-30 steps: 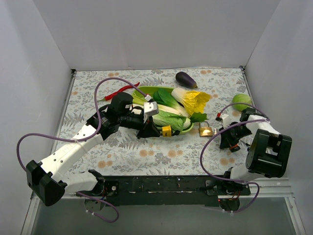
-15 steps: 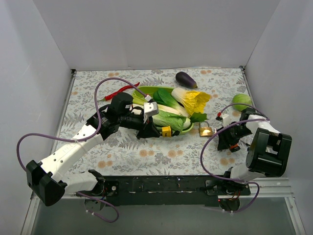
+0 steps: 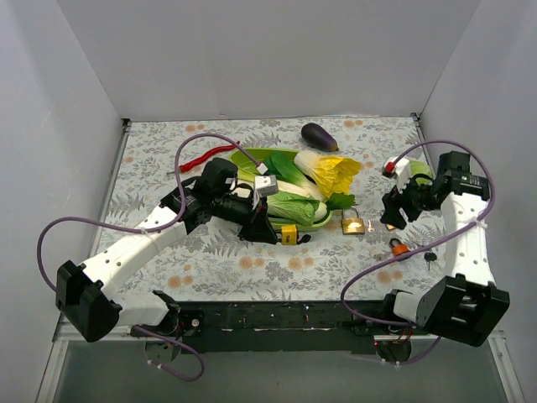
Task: Lock with the key
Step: Place the key at the center of the board, then adjust the lock, then place the lock at the center of the board.
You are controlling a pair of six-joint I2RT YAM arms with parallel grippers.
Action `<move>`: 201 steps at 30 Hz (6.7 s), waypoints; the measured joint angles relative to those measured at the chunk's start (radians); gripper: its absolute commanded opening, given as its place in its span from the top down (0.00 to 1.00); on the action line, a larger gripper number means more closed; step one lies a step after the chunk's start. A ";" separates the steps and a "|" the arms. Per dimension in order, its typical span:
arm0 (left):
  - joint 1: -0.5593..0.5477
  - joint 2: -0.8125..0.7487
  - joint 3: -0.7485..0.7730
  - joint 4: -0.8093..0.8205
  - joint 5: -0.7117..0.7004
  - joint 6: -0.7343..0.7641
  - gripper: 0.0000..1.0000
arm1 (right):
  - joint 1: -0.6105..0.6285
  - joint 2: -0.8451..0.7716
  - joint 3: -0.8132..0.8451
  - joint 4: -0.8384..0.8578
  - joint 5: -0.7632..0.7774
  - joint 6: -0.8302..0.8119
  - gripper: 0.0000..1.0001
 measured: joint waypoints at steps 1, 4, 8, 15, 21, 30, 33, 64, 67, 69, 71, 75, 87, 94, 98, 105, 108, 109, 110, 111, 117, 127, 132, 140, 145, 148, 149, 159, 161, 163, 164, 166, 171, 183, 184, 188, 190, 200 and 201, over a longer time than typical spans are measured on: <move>0.000 0.011 0.000 0.001 0.013 -0.014 1.00 | 0.011 -0.014 0.047 -0.027 -0.021 -0.019 0.28; 0.001 0.018 -0.002 0.025 0.049 -0.053 1.00 | 0.083 -0.061 0.157 -0.090 -0.101 -0.069 0.22; 0.001 0.000 -0.009 0.100 0.133 -0.084 1.00 | 0.261 -0.147 0.201 -0.122 -0.181 -0.092 0.18; 0.001 -0.006 -0.008 0.097 0.319 0.011 1.00 | 0.603 -0.280 0.200 -0.037 -0.230 -0.043 0.15; 0.001 0.037 0.016 0.057 0.403 0.086 1.00 | 0.866 -0.273 0.199 0.031 -0.183 0.001 0.15; 0.001 0.063 0.035 -0.008 0.426 0.167 1.00 | 1.102 -0.251 0.204 0.069 -0.068 0.076 0.16; 0.000 0.063 0.035 -0.018 0.429 0.179 1.00 | 1.157 -0.217 0.234 0.077 -0.037 0.096 0.19; -0.047 0.067 0.038 -0.046 0.420 0.217 1.00 | 1.239 -0.193 0.272 0.048 0.072 0.039 0.36; -0.048 0.067 0.040 -0.047 0.419 0.216 1.00 | 1.239 -0.191 0.273 0.054 0.066 0.054 0.37; -0.048 0.067 0.040 -0.046 0.419 0.214 1.00 | 1.239 -0.188 0.273 0.060 0.062 0.067 0.37; -0.048 0.067 0.040 -0.047 0.419 0.207 1.00 | 1.240 -0.184 0.275 0.062 0.056 0.076 0.37; -0.048 0.067 0.040 -0.045 0.419 0.193 1.00 | 1.241 -0.180 0.275 0.062 0.049 0.092 0.32; -0.048 0.067 0.040 -0.012 0.409 0.169 1.00 | 1.254 -0.176 0.275 0.040 0.043 0.091 0.35; -0.048 0.067 0.040 -0.011 0.405 0.171 1.00 | 1.254 -0.176 0.275 0.033 0.048 0.072 0.33; -0.048 0.067 0.039 -0.011 0.405 0.171 1.00 | 1.254 -0.176 0.277 0.019 0.055 0.060 0.33; -0.048 0.067 0.039 -0.011 0.405 0.171 1.00 | 1.254 -0.177 0.317 -0.016 0.068 0.041 0.33; -0.048 0.067 0.039 -0.011 0.405 0.172 1.00 | 1.254 -0.178 0.317 -0.018 0.073 0.038 0.34; -0.048 0.067 0.039 -0.012 0.405 0.172 1.00 | 1.254 -0.178 0.317 -0.018 0.073 0.037 0.34; -0.048 0.067 0.039 -0.011 0.405 0.172 1.00 | 1.254 -0.178 0.317 -0.017 0.073 0.037 0.34; -0.048 0.067 0.039 -0.011 0.405 0.172 1.00 | 1.254 -0.178 0.317 -0.015 0.073 0.037 0.34; -0.048 0.068 0.039 -0.013 0.406 0.171 1.00 | 1.254 -0.178 0.313 0.011 0.069 0.053 0.36; -0.048 0.068 0.039 -0.014 0.405 0.167 1.00 | 1.254 -0.178 0.299 0.042 0.058 0.074 0.43; -0.050 0.068 0.039 -0.014 0.401 0.155 1.00 | 1.255 -0.178 0.292 0.044 0.048 0.091 0.52; -0.061 0.068 0.039 -0.017 0.383 0.127 1.00 | 1.256 -0.186 0.270 0.050 0.047 0.116 0.64; -0.078 0.069 0.039 -0.023 0.359 0.105 1.00 | 1.256 -0.206 0.230 0.071 0.047 0.124 0.69; -0.085 0.069 0.039 -0.021 0.352 0.092 1.00 | 1.256 -0.213 0.216 0.081 0.047 0.128 0.68; -0.085 0.069 0.039 -0.021 0.351 0.086 1.00 | 1.256 -0.215 0.212 0.086 0.048 0.129 0.66; -0.044 0.068 -0.009 0.038 0.349 -0.072 1.00 | 1.256 -0.216 0.200 0.126 0.187 0.257 0.25; -0.029 0.068 -0.011 0.035 0.343 -0.096 1.00 | 1.256 -0.236 0.185 0.121 0.225 0.285 0.24; -0.023 0.068 -0.011 0.037 0.328 -0.129 1.00 | 1.256 -0.257 0.181 0.111 0.254 0.313 0.24; -0.023 0.068 -0.011 0.039 0.314 -0.151 1.00 | 1.256 -0.263 0.183 0.107 0.264 0.329 0.23; -0.023 0.077 -0.008 0.037 0.288 -0.203 1.00 | 1.256 -0.258 0.203 0.092 0.275 0.358 0.23; -0.024 0.162 0.029 0.039 0.206 -0.330 1.00 | 1.256 -0.171 0.280 0.093 0.311 0.406 0.23; -0.022 0.194 0.033 0.121 0.115 -0.609 1.00 | 1.271 -0.070 0.303 0.091 0.350 0.422 0.22; -0.022 0.194 0.033 0.126 0.115 -0.620 1.00 | 1.273 -0.071 0.296 0.094 0.361 0.419 0.21; -0.022 0.194 0.033 0.144 0.119 -0.650 1.00 | 1.278 -0.071 0.256 0.102 0.415 0.404 0.25; -0.022 0.194 0.033 0.156 0.125 -0.666 1.00 | 1.278 -0.071 0.243 0.105 0.440 0.399 0.27; -0.022 0.194 0.033 0.201 0.142 -0.706 1.00 | 1.278 -0.072 0.220 0.154 0.483 0.388 0.35; -0.022 0.194 0.033 0.203 0.142 -0.709 1.00 | 1.278 -0.072 0.220 0.156 0.484 0.386 0.38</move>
